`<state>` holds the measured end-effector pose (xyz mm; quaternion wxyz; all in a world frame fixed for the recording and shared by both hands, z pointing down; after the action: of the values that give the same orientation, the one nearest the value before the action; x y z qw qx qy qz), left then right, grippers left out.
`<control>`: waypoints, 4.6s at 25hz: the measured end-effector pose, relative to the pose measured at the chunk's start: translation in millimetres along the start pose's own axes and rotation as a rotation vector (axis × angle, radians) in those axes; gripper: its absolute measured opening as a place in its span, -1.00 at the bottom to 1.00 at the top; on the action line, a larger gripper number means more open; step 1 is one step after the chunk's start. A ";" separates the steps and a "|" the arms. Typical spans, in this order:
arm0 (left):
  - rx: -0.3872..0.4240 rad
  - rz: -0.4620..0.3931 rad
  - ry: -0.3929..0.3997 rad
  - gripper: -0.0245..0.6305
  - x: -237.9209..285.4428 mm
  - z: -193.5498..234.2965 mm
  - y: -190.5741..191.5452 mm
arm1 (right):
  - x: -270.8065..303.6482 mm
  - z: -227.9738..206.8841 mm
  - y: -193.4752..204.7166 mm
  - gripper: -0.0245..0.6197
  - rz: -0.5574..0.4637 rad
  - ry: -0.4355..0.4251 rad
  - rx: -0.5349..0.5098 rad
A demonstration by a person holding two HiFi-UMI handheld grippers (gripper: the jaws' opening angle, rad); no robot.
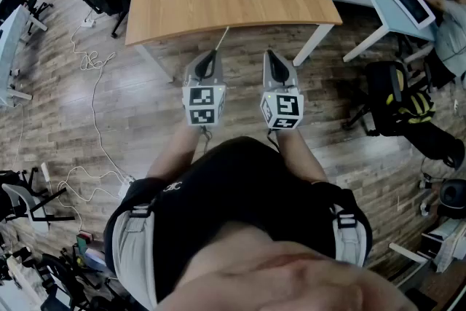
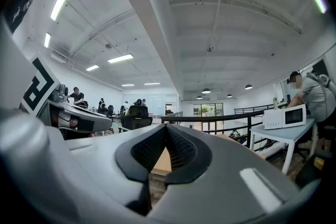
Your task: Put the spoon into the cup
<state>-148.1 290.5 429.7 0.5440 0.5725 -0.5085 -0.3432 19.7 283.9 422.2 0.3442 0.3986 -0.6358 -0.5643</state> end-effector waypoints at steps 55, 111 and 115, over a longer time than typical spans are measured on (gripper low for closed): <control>-0.057 0.060 0.023 -0.87 134.5 -62.3 6.3 | 61.9 -122.3 26.7 -0.93 0.055 -0.064 0.062; -0.052 0.130 0.037 -0.87 429.7 108.1 -0.8 | 397.0 -200.9 24.8 -0.92 0.101 -0.062 0.079; -0.049 0.138 0.042 -0.87 453.4 110.1 -2.5 | 418.4 -216.5 25.5 -0.92 0.111 -0.058 0.086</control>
<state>-139.6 -173.2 481.0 0.5907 0.5296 -0.5267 -0.3052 22.5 -185.5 469.8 0.3389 0.3605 -0.6904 -0.5278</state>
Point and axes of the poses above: the fingertips, and each gripper's own axes: x forward along the fingers, z to its left, y out of its underside, the point moved 4 cm from there along -x, backward along the fingers, and after that the axes turned 8 degrees about x, right-handed, at the moved point
